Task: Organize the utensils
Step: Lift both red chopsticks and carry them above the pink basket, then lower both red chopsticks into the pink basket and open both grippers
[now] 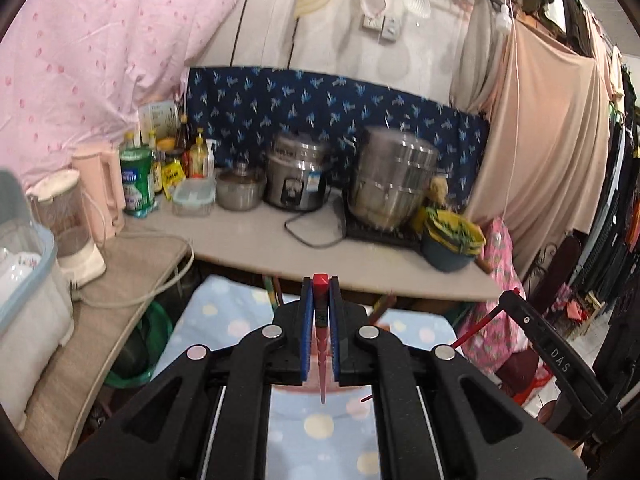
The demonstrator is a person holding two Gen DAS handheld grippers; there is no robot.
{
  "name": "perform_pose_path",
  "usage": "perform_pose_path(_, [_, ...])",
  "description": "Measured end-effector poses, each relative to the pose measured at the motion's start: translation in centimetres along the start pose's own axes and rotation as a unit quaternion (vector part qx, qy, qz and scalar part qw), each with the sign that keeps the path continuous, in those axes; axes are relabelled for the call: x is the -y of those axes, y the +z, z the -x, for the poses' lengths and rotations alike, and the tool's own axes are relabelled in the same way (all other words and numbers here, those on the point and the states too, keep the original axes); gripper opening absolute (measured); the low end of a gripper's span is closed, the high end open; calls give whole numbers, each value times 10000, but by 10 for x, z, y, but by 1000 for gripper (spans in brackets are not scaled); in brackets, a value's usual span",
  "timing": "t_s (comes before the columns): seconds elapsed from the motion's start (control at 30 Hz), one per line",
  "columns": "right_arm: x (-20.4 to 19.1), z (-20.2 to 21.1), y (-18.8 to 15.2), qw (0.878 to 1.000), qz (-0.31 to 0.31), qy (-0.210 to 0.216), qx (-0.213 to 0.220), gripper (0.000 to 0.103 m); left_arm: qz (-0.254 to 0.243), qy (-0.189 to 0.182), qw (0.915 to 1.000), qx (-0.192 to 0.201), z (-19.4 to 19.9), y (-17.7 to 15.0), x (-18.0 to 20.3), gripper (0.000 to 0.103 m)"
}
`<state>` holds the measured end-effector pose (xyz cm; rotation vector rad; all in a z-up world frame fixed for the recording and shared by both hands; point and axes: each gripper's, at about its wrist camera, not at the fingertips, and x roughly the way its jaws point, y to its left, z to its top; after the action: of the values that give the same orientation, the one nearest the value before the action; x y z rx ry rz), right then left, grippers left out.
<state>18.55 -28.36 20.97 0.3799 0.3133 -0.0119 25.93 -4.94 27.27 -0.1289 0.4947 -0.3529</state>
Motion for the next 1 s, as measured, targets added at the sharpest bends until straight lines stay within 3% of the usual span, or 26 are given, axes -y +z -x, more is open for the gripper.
perform_pose_path(0.17, [-10,-33,36,9997,64,13,214,7,59,97,9997,217,-25,28,0,7])
perform_pose_path(0.33, [-13,-71,46,9998,139,-54,133,7,64,276,9994,173,-61,34,-5,7])
perform_pose_path(0.67, [-6,-138,9,9980,312,-229,-494,7,102,376,9989,-274,-121,9,-18,7])
perform_pose_path(1.0, [-8,-174,-15,9945,450,-203,-919,7,152,355,9976,-574,-153,-13,-20,7])
